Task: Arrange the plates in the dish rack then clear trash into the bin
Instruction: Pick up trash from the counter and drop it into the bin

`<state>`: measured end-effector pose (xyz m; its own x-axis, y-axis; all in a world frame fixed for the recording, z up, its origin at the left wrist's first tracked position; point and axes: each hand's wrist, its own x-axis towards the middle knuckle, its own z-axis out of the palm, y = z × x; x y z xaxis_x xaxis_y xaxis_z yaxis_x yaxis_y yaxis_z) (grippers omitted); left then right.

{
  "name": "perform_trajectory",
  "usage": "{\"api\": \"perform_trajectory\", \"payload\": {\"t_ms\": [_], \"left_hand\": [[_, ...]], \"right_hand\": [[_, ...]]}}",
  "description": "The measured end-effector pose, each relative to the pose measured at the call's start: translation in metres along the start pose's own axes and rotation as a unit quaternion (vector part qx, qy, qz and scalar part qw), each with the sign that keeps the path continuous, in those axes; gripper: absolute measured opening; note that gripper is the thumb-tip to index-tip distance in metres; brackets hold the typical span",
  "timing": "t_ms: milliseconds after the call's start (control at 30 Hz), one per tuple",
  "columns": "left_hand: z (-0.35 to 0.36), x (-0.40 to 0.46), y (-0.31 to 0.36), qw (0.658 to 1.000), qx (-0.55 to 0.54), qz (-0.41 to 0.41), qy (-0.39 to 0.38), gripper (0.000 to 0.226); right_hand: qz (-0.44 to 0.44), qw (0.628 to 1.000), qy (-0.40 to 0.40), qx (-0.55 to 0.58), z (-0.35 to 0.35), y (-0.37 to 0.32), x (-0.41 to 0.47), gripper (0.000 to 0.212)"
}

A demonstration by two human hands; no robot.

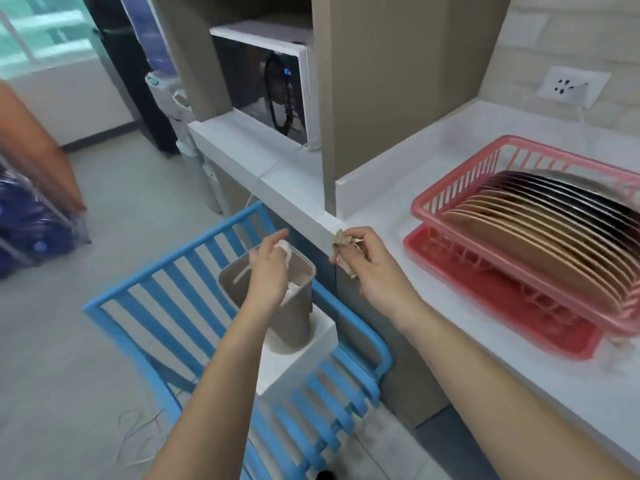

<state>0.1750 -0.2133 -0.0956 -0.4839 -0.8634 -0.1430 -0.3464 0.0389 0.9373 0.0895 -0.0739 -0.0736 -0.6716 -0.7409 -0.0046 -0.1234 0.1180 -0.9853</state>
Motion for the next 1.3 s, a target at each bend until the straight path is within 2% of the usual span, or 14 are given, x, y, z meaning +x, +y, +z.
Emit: {"api": "perform_trajectory", "payload": {"t_ms": [100,267,367,433,533,700,800,900,967,1067,1300], "left_hand": [[-0.019,0.042,-0.044,0.996,0.057,-0.059,-0.032,0.042],[-0.034,0.087,-0.085,0.977,0.199,-0.047,-0.066,0.031],[-0.04,0.107,-0.103,0.938,0.322,-0.029,-0.123,0.035],[-0.043,0.115,-0.113,0.916,0.364,-0.038,-0.164,0.045],[-0.047,0.121,-0.119,0.925,0.346,-0.05,-0.148,0.045],[-0.056,0.124,-0.119,0.951,0.298,-0.039,-0.067,0.035],[-0.059,0.123,-0.116,0.956,0.287,-0.029,-0.059,0.034],[-0.056,0.118,-0.109,0.957,0.283,-0.016,-0.061,0.033],[-0.048,0.111,-0.103,0.957,0.282,-0.004,-0.069,0.033],[-0.03,0.097,-0.095,0.956,0.276,0.025,-0.097,0.032],[0.02,0.041,-0.06,0.94,0.247,0.115,-0.207,0.039]], "right_hand": [[0.062,0.998,0.0,-0.009,0.033,0.032,0.029,0.009],[0.151,0.988,-0.016,-0.02,0.076,0.064,0.069,0.019],[0.171,0.983,-0.03,-0.061,0.099,0.073,0.093,0.033],[0.17,0.978,-0.052,-0.109,0.112,0.079,0.106,0.038],[0.135,0.97,-0.08,-0.186,0.127,0.09,0.12,0.046],[0.068,0.958,-0.062,-0.274,0.142,0.105,0.129,0.05],[0.065,0.949,-0.077,-0.299,0.142,0.109,0.123,0.062],[0.038,0.945,-0.058,-0.32,0.129,0.11,0.112,0.058],[0.029,0.948,-0.03,-0.316,0.113,0.111,0.1,0.051],[0.04,0.946,-0.031,-0.32,0.084,0.113,0.077,0.048],[0.073,0.946,-0.007,-0.317,0.011,0.104,0.007,0.047]]}}
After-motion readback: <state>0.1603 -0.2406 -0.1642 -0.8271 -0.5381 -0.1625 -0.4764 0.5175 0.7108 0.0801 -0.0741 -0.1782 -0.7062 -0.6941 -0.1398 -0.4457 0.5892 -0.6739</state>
